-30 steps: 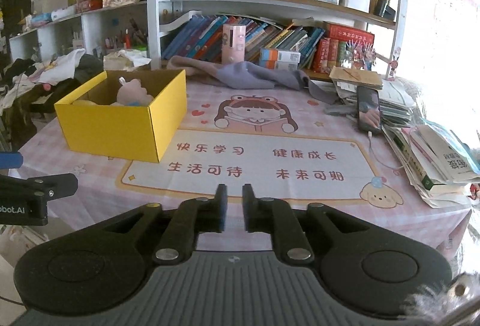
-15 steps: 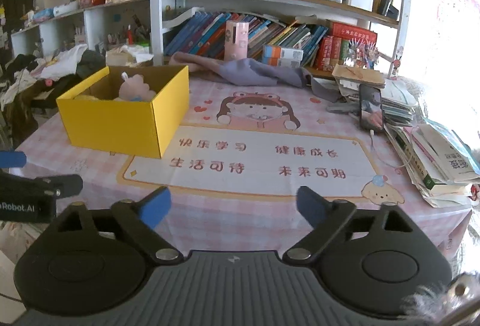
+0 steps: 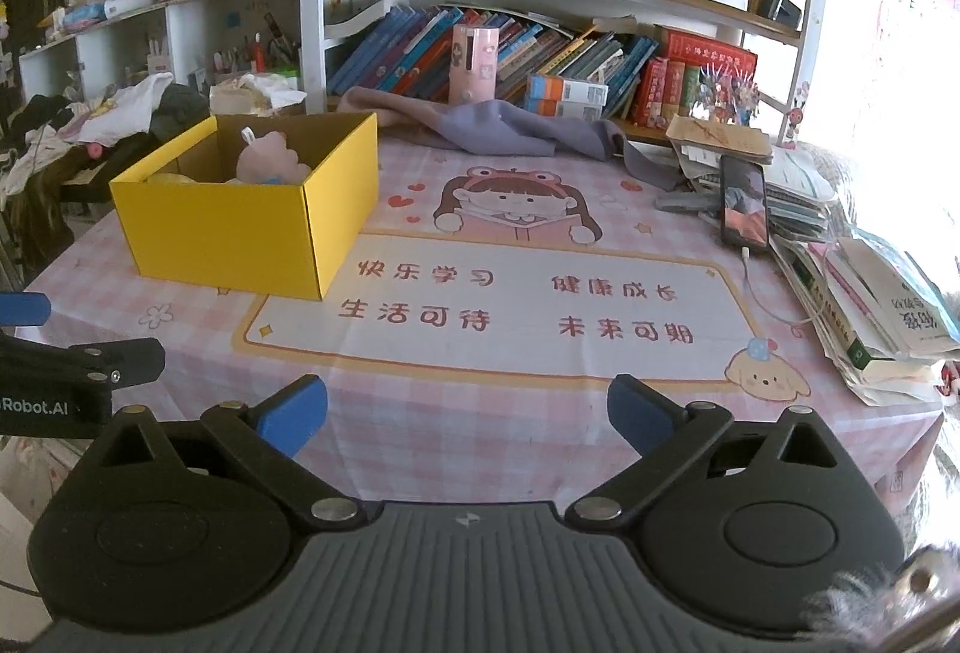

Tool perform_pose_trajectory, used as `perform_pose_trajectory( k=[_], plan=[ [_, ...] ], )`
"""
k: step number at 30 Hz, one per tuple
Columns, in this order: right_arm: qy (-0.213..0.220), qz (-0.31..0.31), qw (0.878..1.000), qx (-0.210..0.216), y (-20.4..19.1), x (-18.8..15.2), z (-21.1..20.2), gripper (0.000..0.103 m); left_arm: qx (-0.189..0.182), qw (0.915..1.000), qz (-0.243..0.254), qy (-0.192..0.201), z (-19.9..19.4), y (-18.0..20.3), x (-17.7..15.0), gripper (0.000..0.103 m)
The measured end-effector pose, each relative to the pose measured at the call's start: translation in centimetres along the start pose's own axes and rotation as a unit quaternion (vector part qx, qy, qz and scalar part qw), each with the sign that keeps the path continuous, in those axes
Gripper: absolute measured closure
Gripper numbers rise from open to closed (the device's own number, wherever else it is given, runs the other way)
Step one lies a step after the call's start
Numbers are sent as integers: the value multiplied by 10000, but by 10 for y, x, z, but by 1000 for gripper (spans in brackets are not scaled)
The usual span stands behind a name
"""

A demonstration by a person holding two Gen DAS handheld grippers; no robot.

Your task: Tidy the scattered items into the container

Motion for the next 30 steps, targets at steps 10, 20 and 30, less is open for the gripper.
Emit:
perform_pose_trajectory(
  k=[10,20,30],
  plan=[
    [-47,30,10000,-17,1,-4,2,2,-55,9999,53,-89,3,4,-2,0],
    [-53,39,10000,-18,1,-5,3,2,-63,9998,75,-156,4,5,-3,0],
    [-59,37,10000,-21,1,-5,3,2,-103,9997,56,-198,6,4,-4,0]
  ],
)
Point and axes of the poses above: each gripper's, at about its wrist camera, not at the fingertips, and z roughly the way its jaws point, y to its right, x to its top, the point moved 3 cm from there along z, roughly the way its jaws point, and after that the axes turned 1 degree about x, right-handed, at the moved point
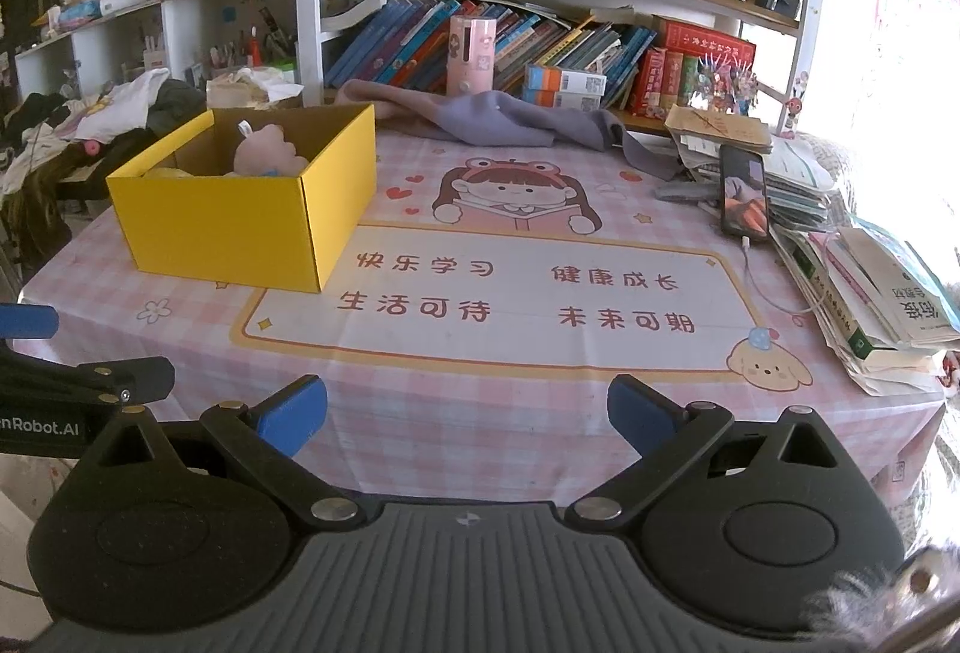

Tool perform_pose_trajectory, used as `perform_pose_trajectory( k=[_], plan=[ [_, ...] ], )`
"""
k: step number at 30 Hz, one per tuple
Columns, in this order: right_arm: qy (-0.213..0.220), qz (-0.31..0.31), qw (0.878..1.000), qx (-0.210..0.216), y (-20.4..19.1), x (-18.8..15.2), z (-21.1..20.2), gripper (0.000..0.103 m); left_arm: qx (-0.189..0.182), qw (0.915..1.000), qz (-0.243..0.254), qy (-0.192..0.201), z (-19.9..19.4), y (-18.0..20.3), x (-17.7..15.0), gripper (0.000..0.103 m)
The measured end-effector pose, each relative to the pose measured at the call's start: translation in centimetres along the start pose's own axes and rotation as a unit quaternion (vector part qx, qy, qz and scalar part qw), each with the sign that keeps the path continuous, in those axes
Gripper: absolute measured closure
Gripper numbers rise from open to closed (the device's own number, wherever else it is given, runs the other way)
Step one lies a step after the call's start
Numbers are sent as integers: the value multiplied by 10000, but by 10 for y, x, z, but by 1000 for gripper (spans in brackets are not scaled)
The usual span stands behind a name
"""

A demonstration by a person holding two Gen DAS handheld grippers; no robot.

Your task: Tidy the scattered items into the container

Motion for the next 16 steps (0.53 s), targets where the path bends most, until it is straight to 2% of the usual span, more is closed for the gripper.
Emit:
perform_pose_trajectory(
  k=[16],
  plan=[
    [-7,0,10000,3,0,0,0,2,-78,9999,79,-95,4,-1,-2,0]
  ],
)
Point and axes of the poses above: each gripper's, at about its wrist camera, not at the fingertips, and z roughly the way its jaws point, y to its right, x to its top, the point moved 3 cm from there along z, roughly the way its jaws point, and after that the axes turned 1 degree about x, right-handed, at the moved point
